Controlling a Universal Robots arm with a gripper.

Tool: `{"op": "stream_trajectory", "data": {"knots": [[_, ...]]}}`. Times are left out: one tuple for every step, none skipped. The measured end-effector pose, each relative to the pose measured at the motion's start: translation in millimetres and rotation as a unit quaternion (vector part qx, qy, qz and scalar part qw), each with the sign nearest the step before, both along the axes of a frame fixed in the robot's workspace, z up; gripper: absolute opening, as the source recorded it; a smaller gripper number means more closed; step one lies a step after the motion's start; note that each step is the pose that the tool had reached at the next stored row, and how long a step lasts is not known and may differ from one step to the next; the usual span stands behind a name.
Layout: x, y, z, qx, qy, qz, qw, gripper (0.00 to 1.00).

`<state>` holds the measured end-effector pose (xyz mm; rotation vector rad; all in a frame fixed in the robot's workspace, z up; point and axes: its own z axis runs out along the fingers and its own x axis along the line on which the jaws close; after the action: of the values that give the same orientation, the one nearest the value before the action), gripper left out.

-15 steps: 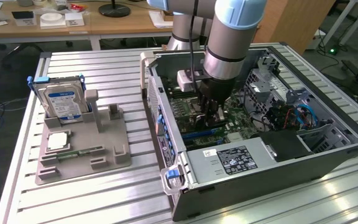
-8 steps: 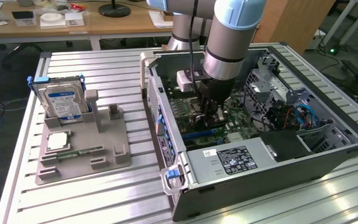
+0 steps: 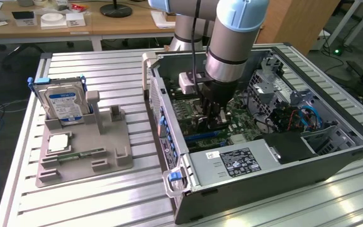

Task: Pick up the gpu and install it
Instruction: 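Insert the gpu into the slot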

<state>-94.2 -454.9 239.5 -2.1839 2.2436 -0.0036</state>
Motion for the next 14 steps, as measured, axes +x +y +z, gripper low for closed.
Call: {"op": "stream_trajectory", "data": {"knots": [[0.0,0.0,-0.3,0.0000,0.0000,0.000,1.0000,0.28],[0.0,0.1,-0.6,0.0000,0.0000,0.000,1.0000,0.28],[0.0,0.1,-0.9,0.0000,0.0000,0.000,1.0000,0.28],[0.0,0.1,-1.2,0.0000,0.0000,0.000,1.0000,0.28],[0.0,0.1,-1.5,0.0000,0.0000,0.000,1.0000,0.28],[0.0,0.1,-1.8,0.0000,0.0000,0.000,1.0000,0.28],[0.0,0.1,-2.2,0.0000,0.0000,0.000,1.0000,0.28],[0.0,0.1,-2.5,0.0000,0.0000,0.000,1.0000,0.28],[-0.1,0.2,-2.8,0.0000,0.0000,0.000,1.0000,0.28],[-0.1,0.1,-3.1,0.0000,0.0000,0.000,1.0000,0.28],[-0.1,0.1,-3.5,0.0000,0.0000,0.000,1.0000,0.28],[-0.2,0.1,-3.5,0.0000,0.0000,0.000,1.0000,0.28],[-0.2,0.1,-3.5,-0.0001,0.0000,0.000,1.0000,0.28],[-0.3,0.1,-3.6,0.0000,0.0000,0.000,1.0000,0.28]]}}
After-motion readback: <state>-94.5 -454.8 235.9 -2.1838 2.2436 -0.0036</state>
